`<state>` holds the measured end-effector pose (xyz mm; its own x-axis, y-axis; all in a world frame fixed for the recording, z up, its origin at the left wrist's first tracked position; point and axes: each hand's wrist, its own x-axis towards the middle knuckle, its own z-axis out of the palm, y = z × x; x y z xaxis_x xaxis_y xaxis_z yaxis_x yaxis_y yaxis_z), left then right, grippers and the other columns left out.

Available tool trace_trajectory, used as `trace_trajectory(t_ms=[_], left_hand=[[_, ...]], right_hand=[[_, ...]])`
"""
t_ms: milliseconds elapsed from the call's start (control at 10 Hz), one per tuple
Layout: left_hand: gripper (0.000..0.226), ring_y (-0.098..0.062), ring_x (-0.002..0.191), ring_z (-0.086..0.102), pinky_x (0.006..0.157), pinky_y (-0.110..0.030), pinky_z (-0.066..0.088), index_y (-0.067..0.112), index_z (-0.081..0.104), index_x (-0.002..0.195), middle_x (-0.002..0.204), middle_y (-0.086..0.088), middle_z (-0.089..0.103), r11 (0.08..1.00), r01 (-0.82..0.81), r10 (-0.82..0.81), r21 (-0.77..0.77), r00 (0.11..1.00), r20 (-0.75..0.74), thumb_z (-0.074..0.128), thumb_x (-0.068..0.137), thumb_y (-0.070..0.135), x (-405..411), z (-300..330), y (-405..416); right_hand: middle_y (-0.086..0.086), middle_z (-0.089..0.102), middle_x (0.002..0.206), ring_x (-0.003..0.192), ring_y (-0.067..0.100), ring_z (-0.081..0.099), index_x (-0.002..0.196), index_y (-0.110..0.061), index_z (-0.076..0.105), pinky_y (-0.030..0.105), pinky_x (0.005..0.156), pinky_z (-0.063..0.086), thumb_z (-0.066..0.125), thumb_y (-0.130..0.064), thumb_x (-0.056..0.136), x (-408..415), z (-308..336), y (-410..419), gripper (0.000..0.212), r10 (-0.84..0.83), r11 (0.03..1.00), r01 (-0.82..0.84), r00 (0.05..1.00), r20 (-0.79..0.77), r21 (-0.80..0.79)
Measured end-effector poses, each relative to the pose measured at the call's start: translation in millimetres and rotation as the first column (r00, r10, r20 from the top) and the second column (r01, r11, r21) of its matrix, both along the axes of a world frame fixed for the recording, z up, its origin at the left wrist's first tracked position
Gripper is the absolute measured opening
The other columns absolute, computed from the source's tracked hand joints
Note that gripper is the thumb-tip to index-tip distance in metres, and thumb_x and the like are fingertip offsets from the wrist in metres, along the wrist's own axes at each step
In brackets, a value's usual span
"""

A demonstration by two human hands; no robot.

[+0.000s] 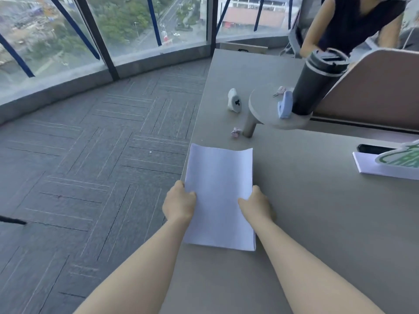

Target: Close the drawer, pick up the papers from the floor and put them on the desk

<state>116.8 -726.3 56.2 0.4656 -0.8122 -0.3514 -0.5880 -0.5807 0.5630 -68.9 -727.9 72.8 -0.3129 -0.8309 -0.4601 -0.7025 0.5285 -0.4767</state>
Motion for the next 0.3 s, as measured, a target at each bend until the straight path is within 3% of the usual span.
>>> trace_trajectory(t_ms=[100, 200, 300], left_hand=[[0.040, -0.031, 0.106, 0.056, 0.073, -0.037, 0.042, 0.014, 0.053, 0.118, 0.117, -0.008, 0.058, 1.000, 0.016, -0.015, -0.007, 0.997, 0.071, 0.061, 0.081, 0.029, 0, -3, 5], [0.050, -0.032, 0.115, 0.050, 0.081, -0.043, 0.046, 0.014, 0.049, 0.129, 0.125, -0.011, 0.053, 0.998, -0.004, 0.012, -0.060, 0.992, 0.125, 0.063, 0.085, 0.035, 4, 7, 13], [0.035, -0.026, 0.107, 0.054, 0.078, -0.041, 0.049, 0.017, 0.054, 0.123, 0.116, -0.005, 0.056, 0.988, 0.020, -0.008, -0.156, 0.997, 0.072, 0.054, 0.090, 0.029, -4, 17, 36]], right_hand=[[0.007, 0.064, 0.094, 0.078, 0.031, 0.062, 0.108, -0.013, 0.040, 0.032, 0.062, 0.039, 0.056, -0.037, 0.085, 0, -2, 6, 0.037, 0.007, 1.000, -0.008, 0.987, -0.162, -0.008], [0.010, 0.061, 0.103, 0.087, 0.034, 0.061, 0.110, -0.013, 0.042, 0.034, 0.067, 0.036, 0.054, -0.048, 0.088, -9, 4, 11, 0.043, -0.074, 0.996, 0.068, 0.991, -0.116, -0.049], [0.004, 0.062, 0.088, 0.072, 0.029, 0.052, 0.094, -0.016, 0.049, 0.037, 0.062, 0.038, 0.042, -0.035, 0.094, -29, 11, 35, 0.020, -0.100, 0.982, 0.114, 0.990, 0.098, -0.149]])
